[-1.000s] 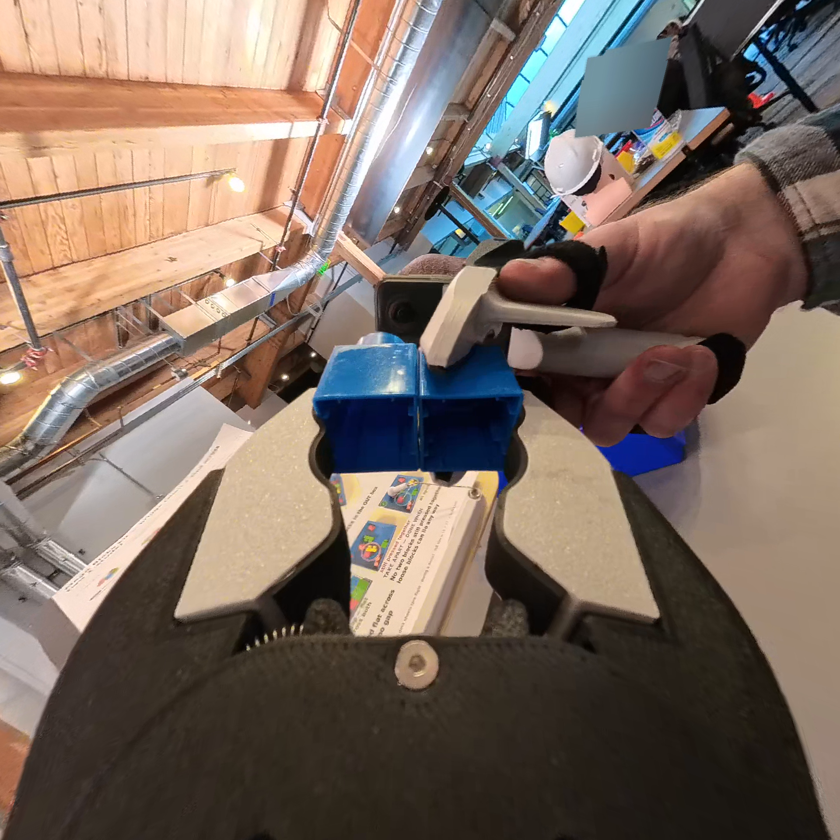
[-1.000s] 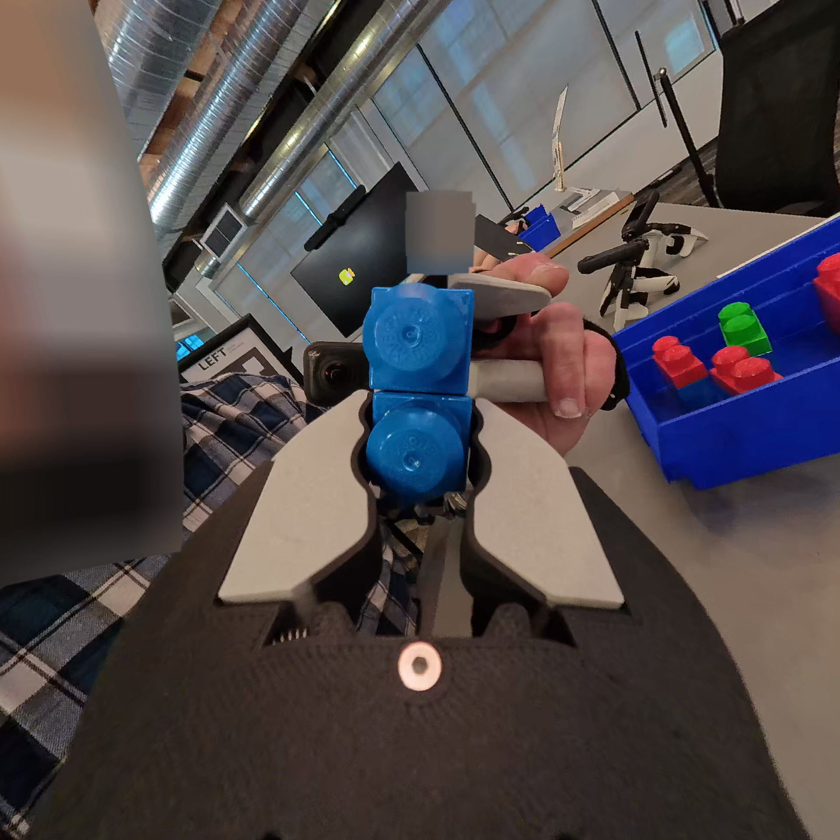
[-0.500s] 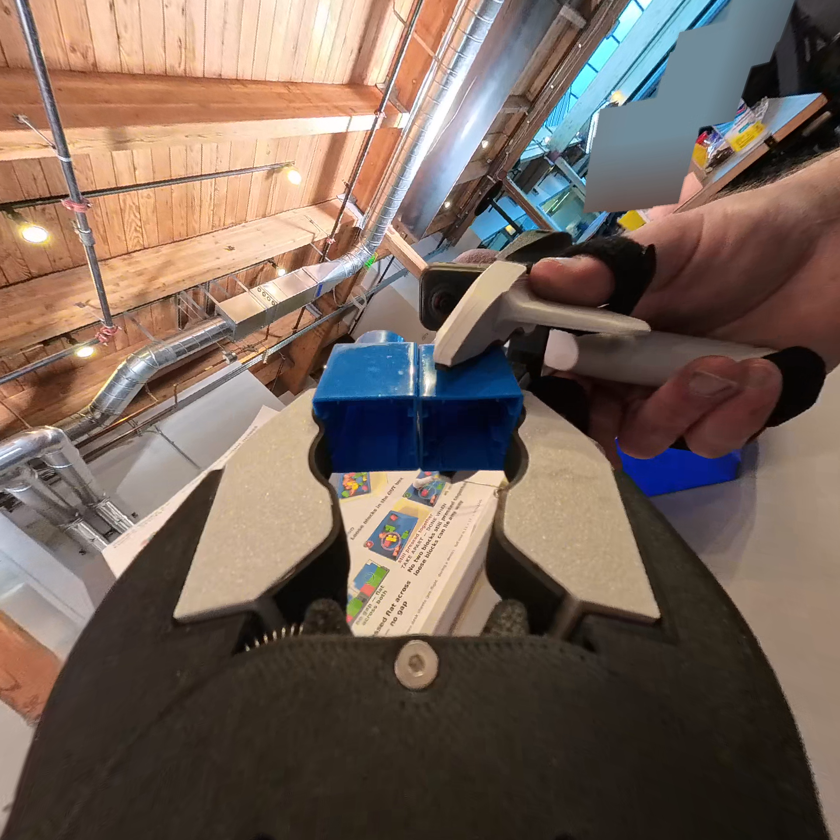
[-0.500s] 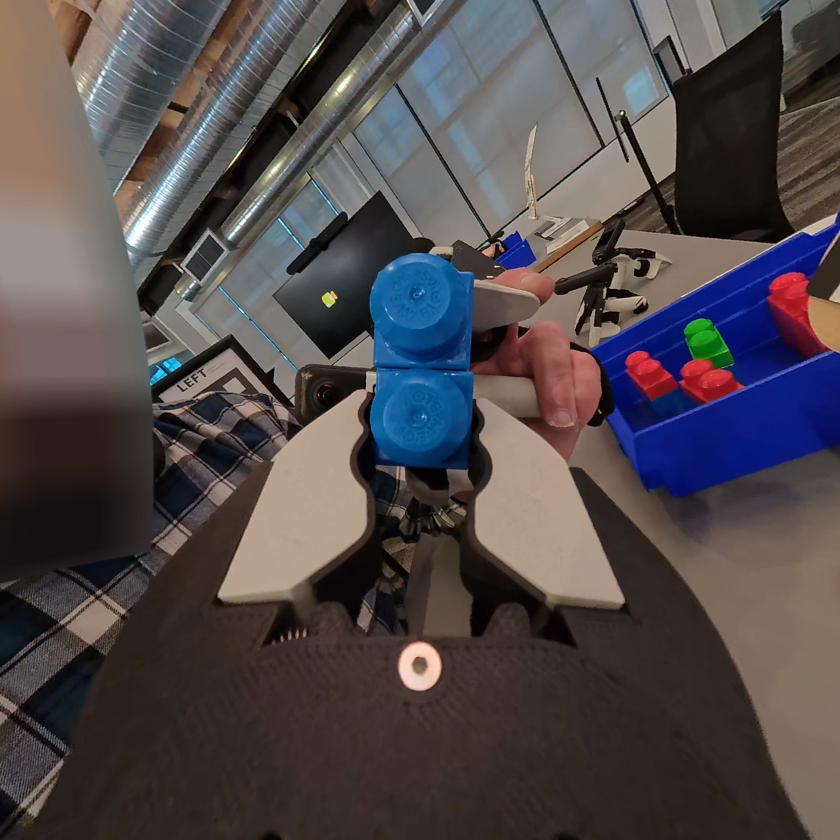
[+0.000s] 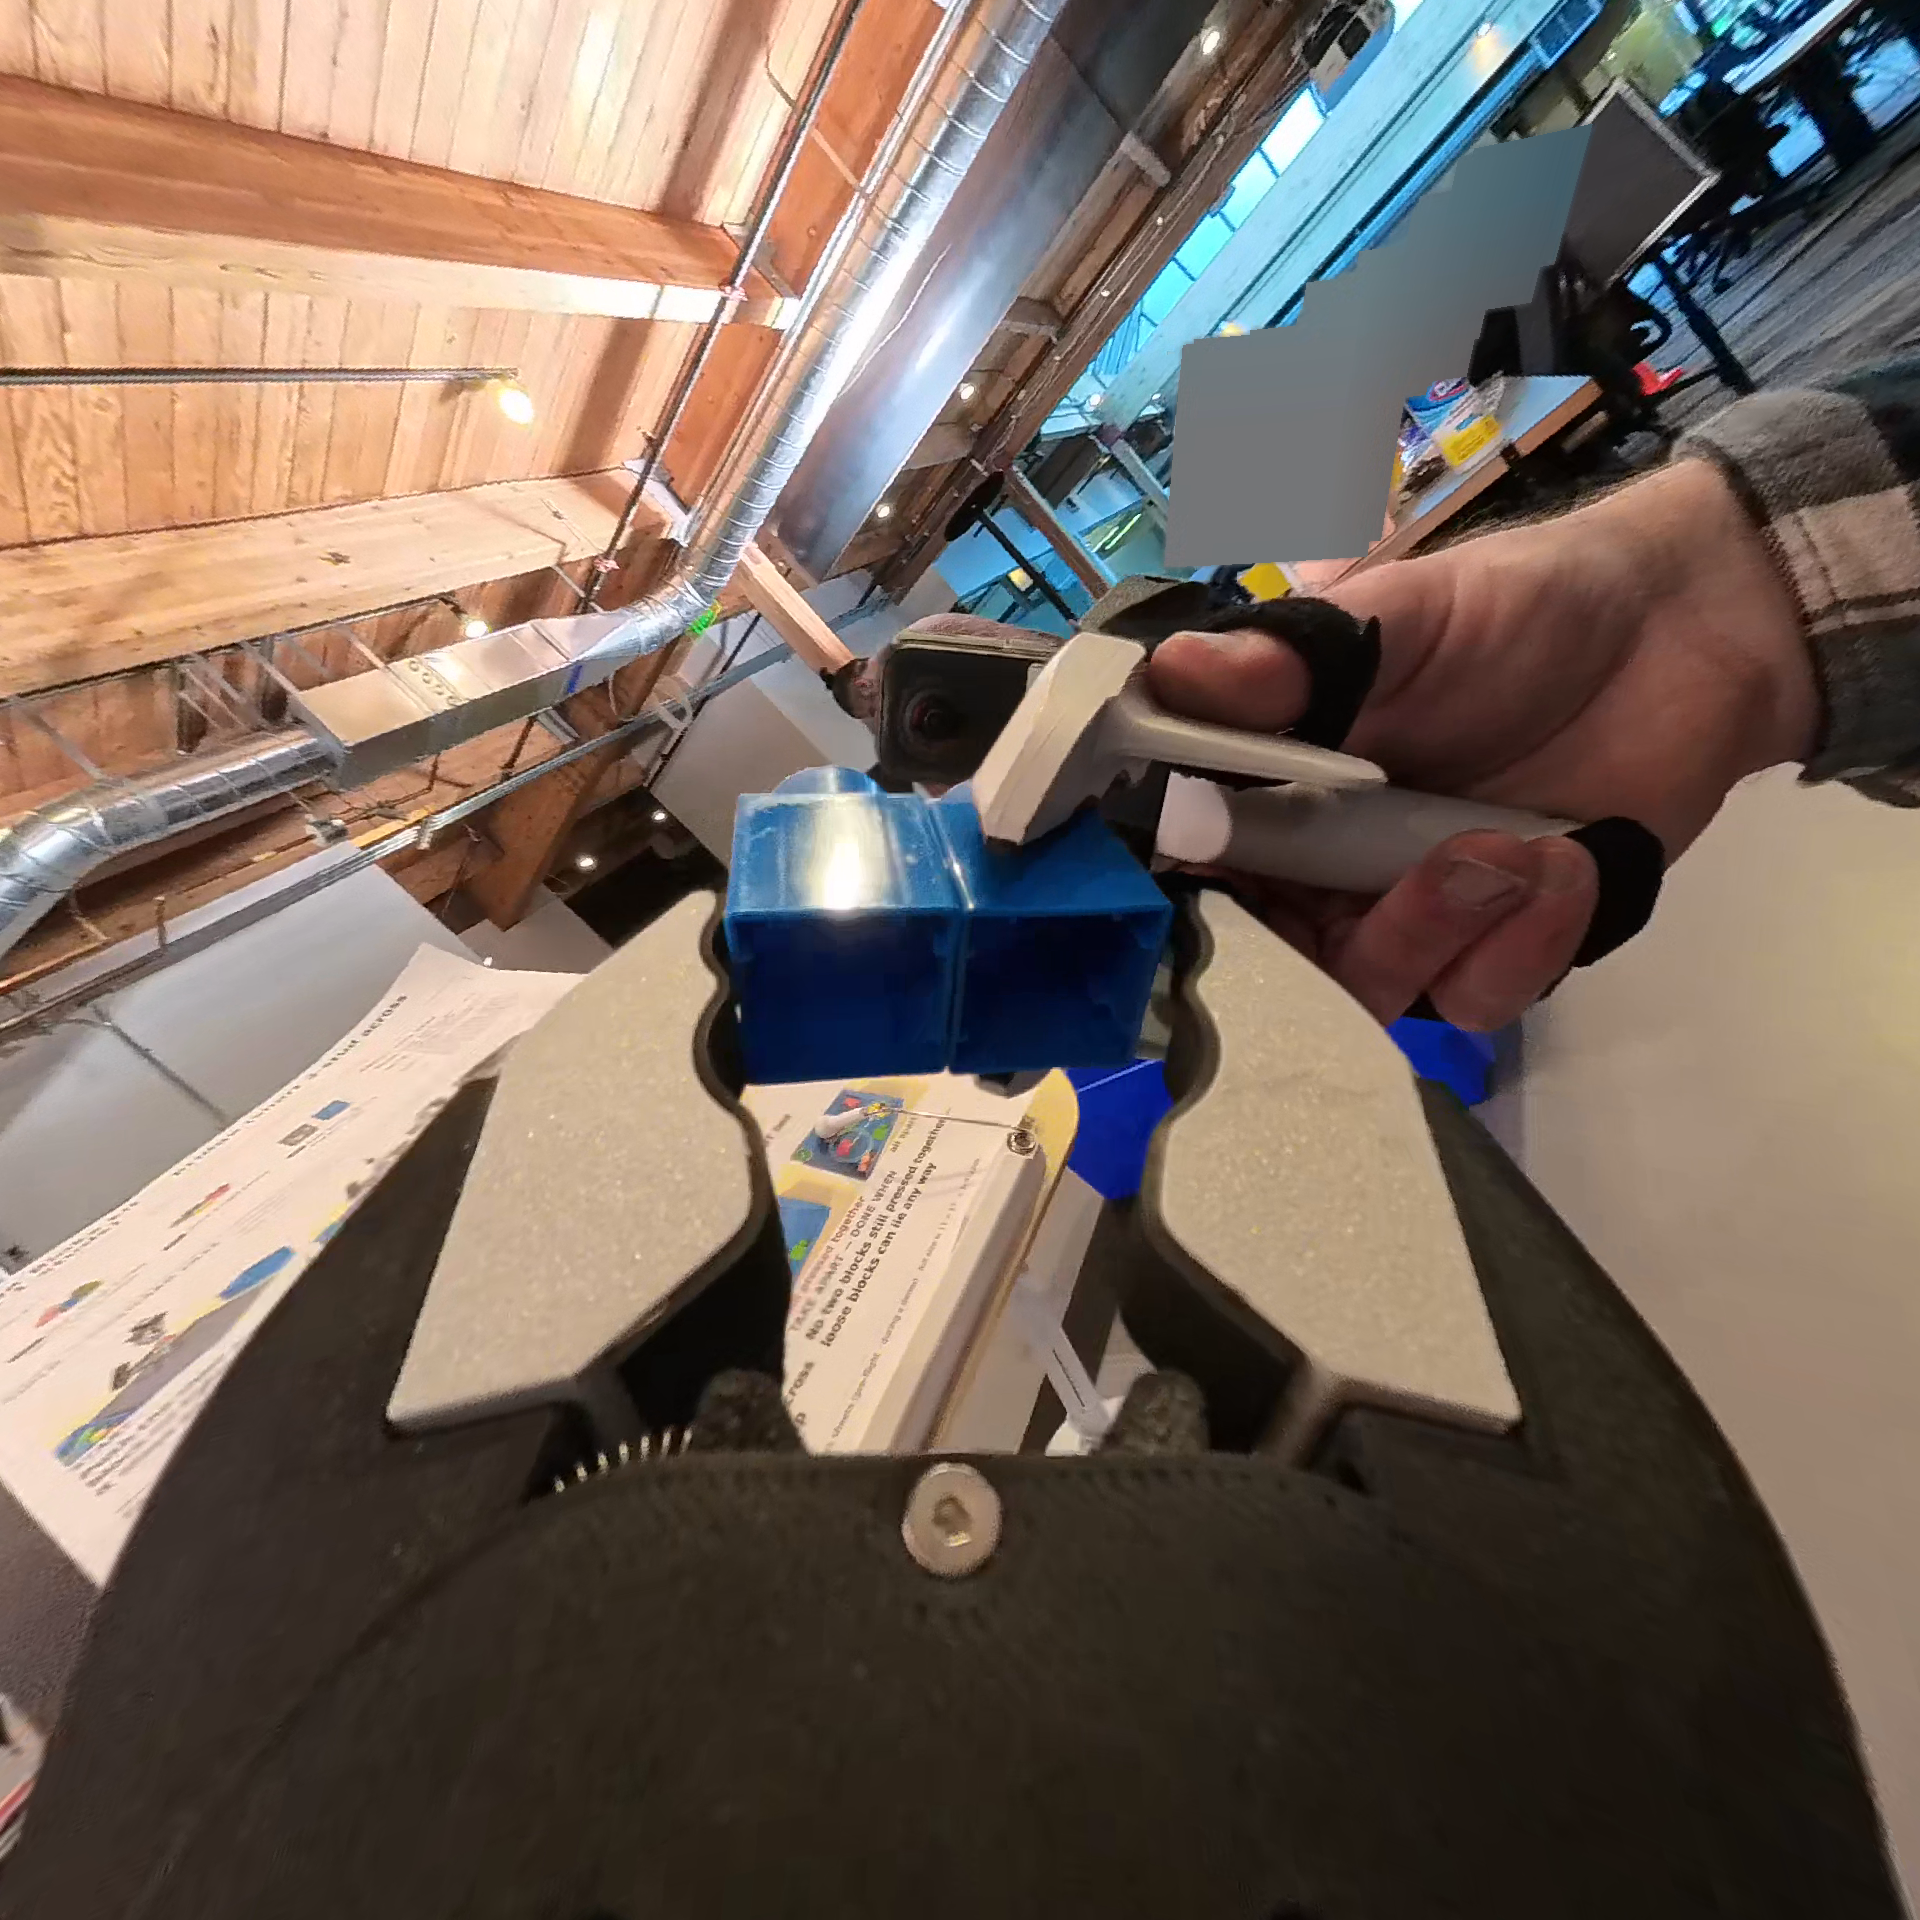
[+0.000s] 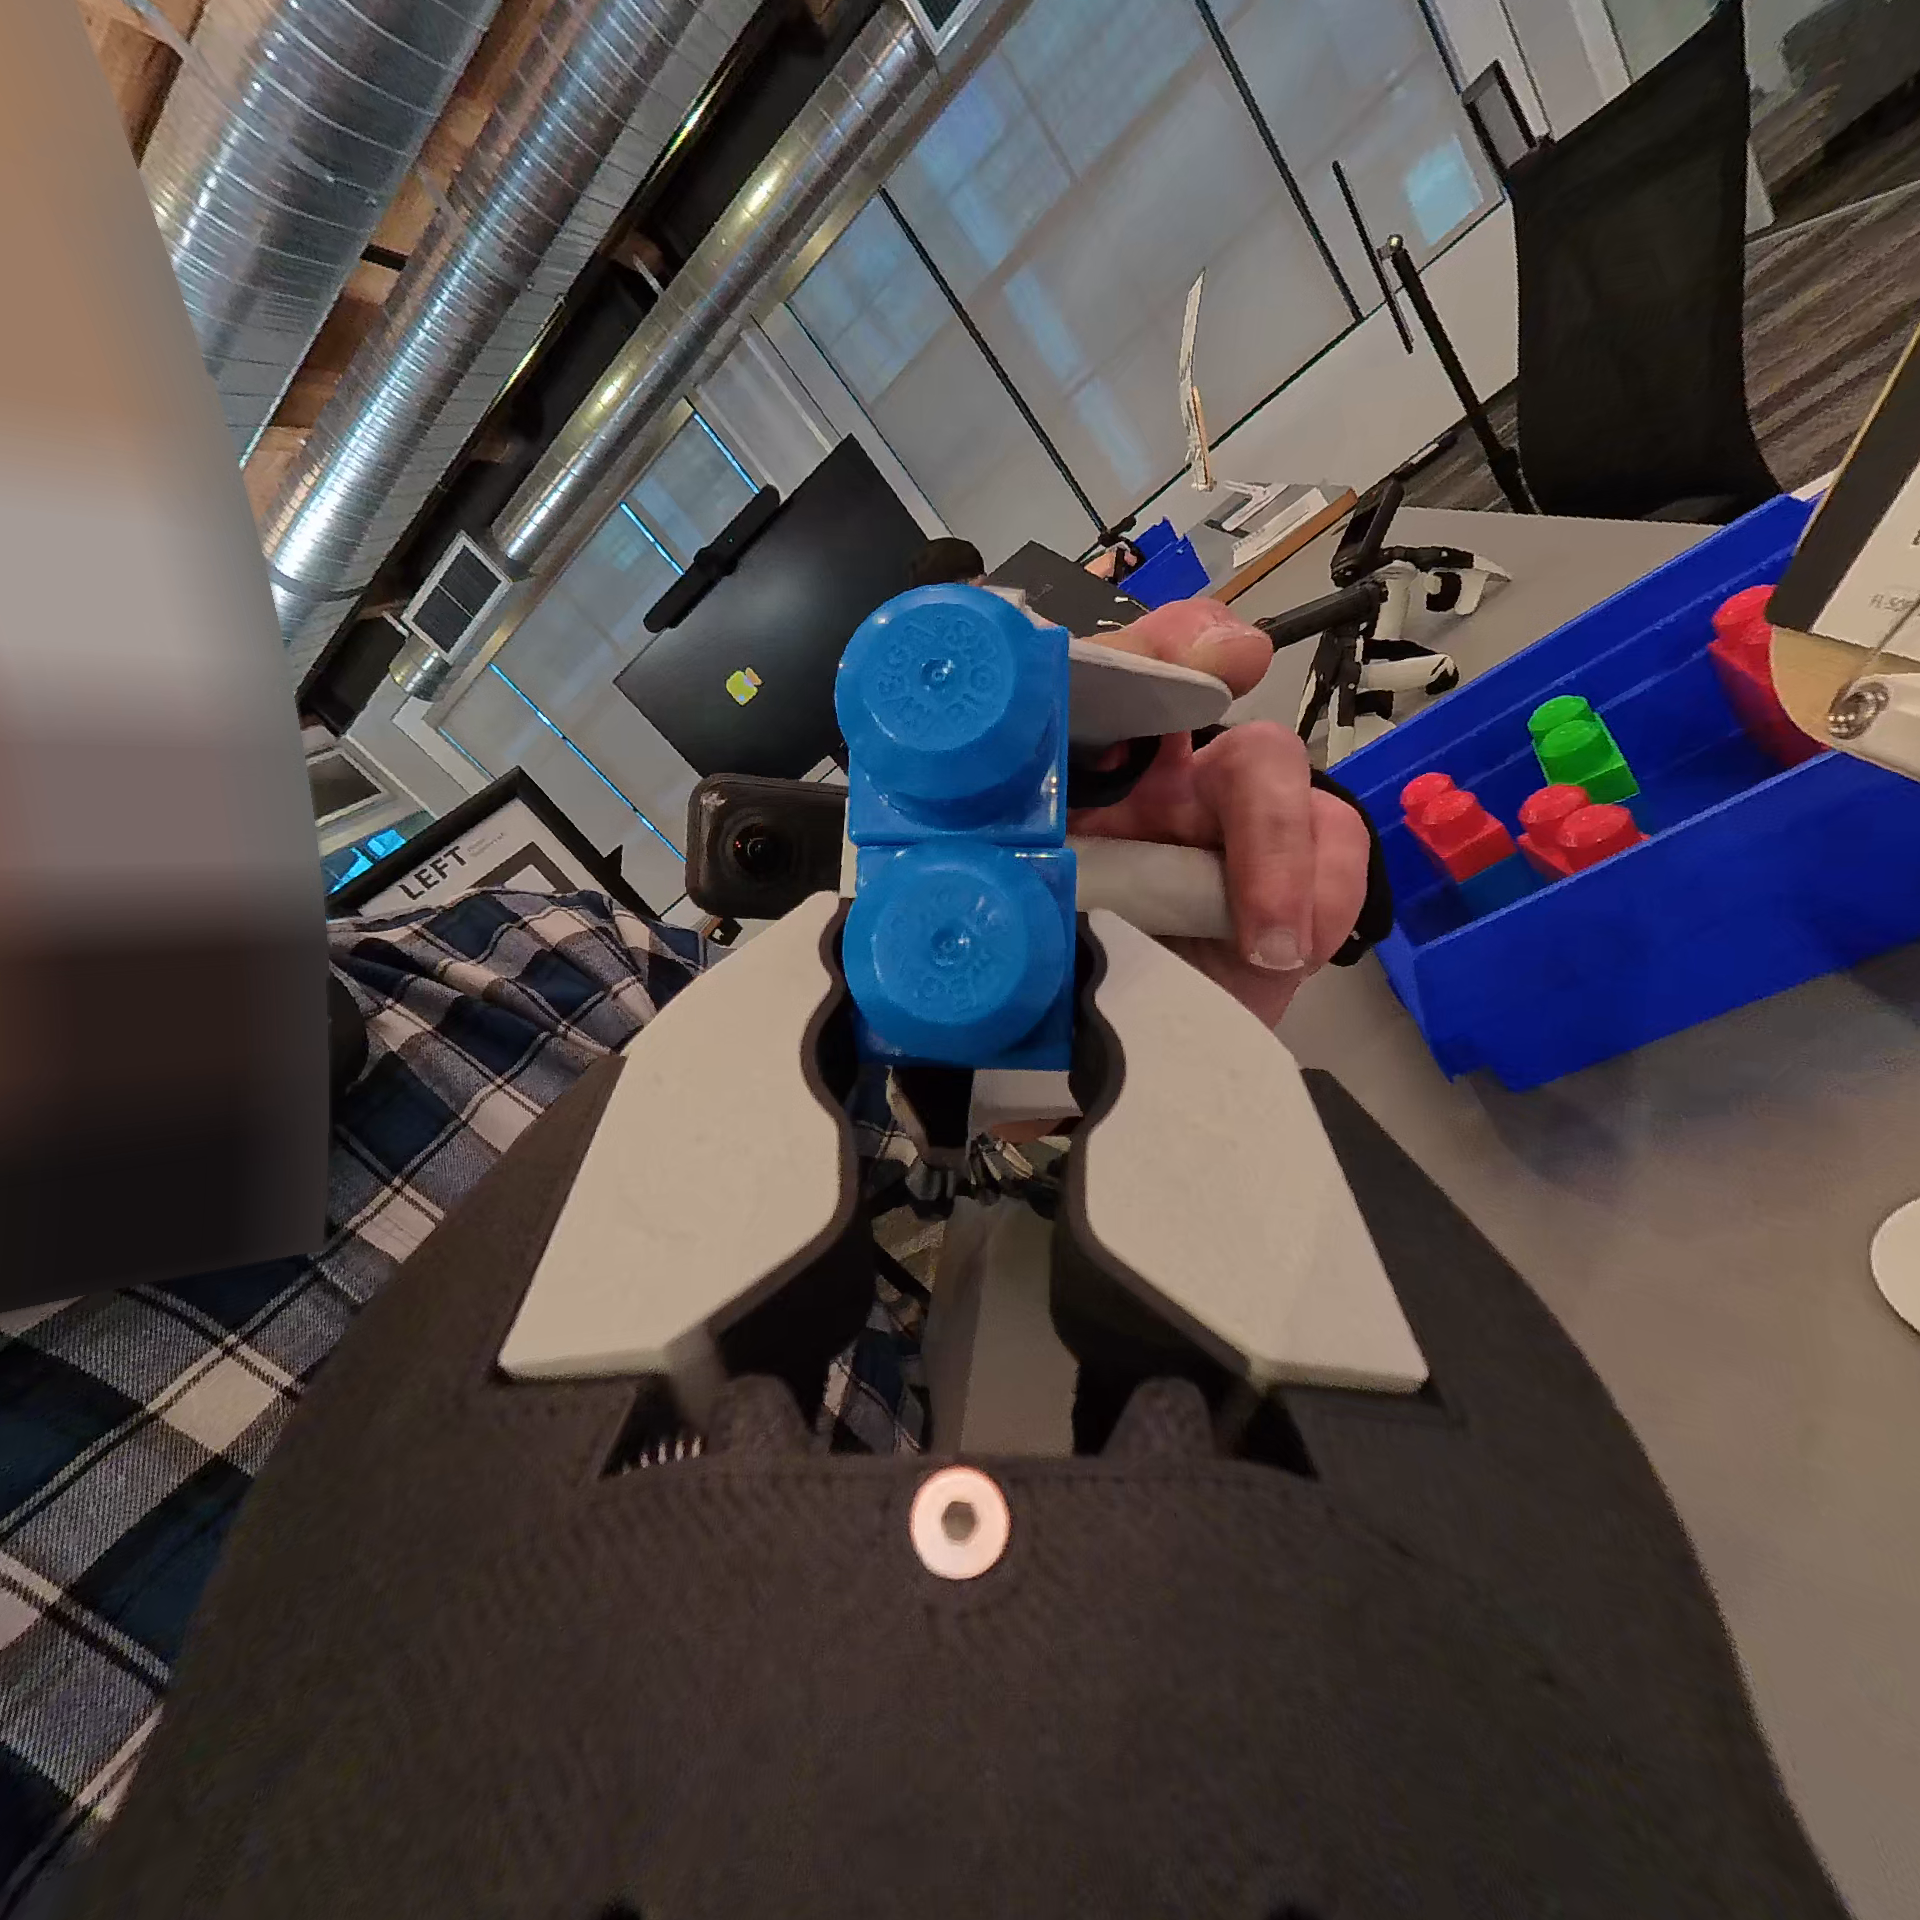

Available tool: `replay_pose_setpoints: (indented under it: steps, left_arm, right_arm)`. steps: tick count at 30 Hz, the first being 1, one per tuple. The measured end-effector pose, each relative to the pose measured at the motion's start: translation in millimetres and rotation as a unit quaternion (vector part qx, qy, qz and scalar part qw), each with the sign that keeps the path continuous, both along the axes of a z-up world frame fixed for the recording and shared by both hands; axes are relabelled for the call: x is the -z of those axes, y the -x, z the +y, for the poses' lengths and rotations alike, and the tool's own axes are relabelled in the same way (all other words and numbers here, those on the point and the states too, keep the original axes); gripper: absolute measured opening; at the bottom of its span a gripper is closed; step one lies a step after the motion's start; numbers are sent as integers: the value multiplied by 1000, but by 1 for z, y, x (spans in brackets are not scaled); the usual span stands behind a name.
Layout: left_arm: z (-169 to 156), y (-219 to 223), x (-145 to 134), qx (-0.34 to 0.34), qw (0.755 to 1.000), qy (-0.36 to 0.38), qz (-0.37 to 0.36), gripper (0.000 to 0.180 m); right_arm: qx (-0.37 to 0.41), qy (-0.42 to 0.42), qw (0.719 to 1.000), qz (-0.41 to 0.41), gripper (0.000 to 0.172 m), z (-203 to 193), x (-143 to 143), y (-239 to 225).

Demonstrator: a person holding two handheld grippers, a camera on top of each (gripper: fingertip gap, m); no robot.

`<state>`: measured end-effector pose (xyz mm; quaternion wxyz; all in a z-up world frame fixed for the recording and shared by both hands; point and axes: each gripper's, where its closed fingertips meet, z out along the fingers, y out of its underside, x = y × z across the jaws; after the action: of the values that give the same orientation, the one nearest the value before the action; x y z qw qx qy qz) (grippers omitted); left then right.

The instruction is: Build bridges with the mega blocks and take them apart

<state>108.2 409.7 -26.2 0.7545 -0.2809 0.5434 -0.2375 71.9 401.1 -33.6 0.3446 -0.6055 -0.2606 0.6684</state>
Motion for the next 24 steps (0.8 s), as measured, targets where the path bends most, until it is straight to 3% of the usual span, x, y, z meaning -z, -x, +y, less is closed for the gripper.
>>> replay_pose_setpoints:
  steps: [24]
  left_arm:
    - [-10,-3,11,79,995,61,27,75]
  right_arm:
    - [-6,-18,1000,-18,39,-3,14,-11]
